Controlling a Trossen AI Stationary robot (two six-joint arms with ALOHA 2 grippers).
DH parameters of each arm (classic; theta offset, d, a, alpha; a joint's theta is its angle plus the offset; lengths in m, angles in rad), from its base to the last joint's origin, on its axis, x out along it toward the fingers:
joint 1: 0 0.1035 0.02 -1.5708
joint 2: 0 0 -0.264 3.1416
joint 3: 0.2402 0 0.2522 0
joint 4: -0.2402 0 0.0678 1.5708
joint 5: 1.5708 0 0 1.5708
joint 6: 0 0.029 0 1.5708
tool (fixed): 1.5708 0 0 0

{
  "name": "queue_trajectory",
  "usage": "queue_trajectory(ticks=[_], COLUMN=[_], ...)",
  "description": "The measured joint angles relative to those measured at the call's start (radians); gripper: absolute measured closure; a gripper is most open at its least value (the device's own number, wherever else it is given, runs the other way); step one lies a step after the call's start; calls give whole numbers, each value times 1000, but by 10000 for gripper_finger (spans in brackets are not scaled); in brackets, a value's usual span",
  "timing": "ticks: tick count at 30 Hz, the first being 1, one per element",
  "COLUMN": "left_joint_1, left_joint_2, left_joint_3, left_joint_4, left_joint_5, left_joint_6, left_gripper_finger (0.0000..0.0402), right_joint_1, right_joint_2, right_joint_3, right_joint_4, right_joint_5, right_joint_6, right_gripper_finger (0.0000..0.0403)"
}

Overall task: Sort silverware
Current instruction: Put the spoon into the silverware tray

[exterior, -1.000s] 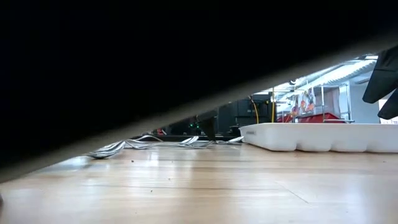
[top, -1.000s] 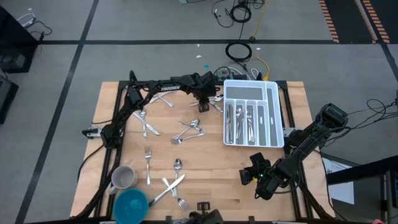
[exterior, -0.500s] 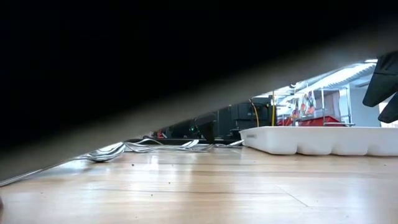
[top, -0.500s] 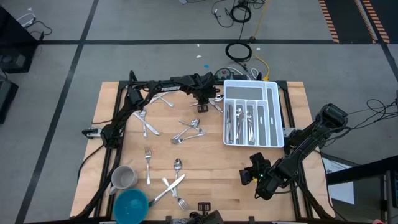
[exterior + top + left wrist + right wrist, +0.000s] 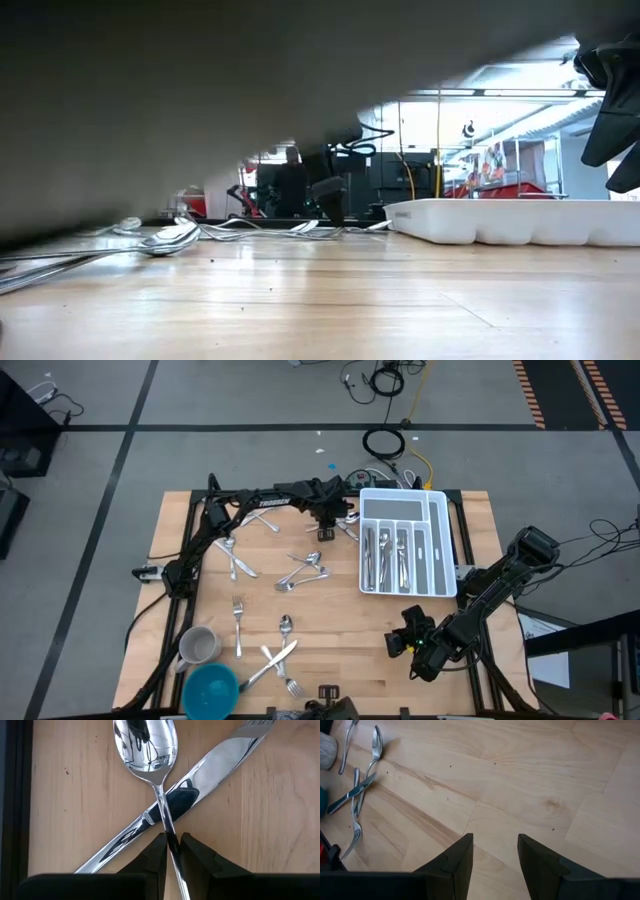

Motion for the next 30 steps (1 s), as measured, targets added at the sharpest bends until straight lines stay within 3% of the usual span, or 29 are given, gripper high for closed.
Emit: queue_trajectory(ticks=[13,25,30], left_joint_1=[5,35,25], left_joint_2=[-16,-20,-21], left_joint_3=[4,296,308], left_joint_4=[-10,-243,-362], left_joint_5=[20,1,57], left_joint_6=[-39,6,101], left_gripper_finger=[350,348,320], right_joint_1=[0,0,0], right_joint_2=[0,0,0], right_joint_3=[0,0,0], right_joint_4=[-15,-15,-15], right_joint_5=[3,4,4], right_joint_6=[0,-15,-15], right_gripper_finger=[257,257,257])
